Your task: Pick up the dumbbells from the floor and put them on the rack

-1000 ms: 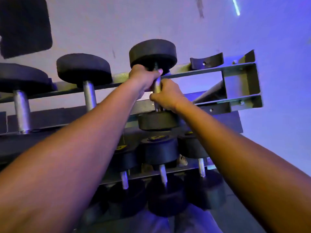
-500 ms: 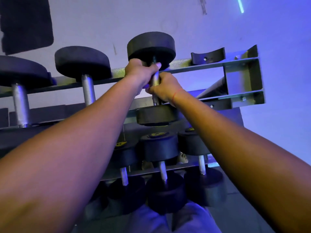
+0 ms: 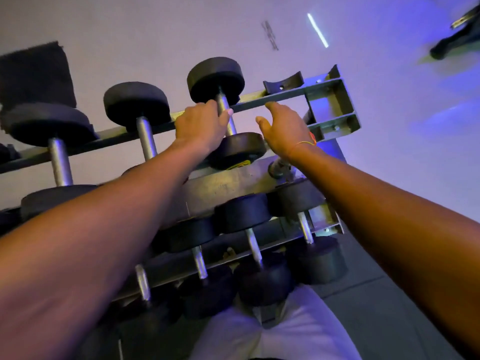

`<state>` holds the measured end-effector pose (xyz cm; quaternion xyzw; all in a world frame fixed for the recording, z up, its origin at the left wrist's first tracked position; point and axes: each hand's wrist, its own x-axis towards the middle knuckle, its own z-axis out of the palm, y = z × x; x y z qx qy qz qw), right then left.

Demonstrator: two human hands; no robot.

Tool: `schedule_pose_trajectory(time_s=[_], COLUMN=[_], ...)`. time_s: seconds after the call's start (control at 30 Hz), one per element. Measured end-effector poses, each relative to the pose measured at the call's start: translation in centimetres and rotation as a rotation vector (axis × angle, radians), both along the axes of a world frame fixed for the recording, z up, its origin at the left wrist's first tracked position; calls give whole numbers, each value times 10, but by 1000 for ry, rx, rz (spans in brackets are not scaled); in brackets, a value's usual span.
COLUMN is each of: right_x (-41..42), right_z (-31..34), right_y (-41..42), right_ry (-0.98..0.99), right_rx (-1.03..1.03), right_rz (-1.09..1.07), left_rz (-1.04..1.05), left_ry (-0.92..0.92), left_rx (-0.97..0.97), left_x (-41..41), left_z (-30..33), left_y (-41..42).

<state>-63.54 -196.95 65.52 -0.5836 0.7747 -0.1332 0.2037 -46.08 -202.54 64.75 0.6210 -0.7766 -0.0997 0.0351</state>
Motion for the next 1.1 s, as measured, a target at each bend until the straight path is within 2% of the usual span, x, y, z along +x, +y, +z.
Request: schedule_pose_trajectory(time_s=[0.2, 0.43, 0.6, 0.8, 0.97, 1.1], right_x=[-41, -73, -74, -62, -42, -6], right_z=[46, 96, 119, 140, 167, 168], right_y=[74, 203, 333, 497, 630, 752], right_ry=[133, 209, 286, 338, 382, 413], right_rx=[-101, -199, -243, -202, -254, -245], right_rz=[-25, -119, -171, -300, -484, -647], left_rz=[-112, -242, -342, -534, -714, -907], left_ry=[-30, -3, 22, 47, 77, 104], left_rx=[-132, -315, -371, -419, -461, -456], left_x=[2, -15, -23, -30, -45, -42], left_z=[46, 107, 129, 162, 196, 191], left_y=[52, 145, 254, 389, 483, 569])
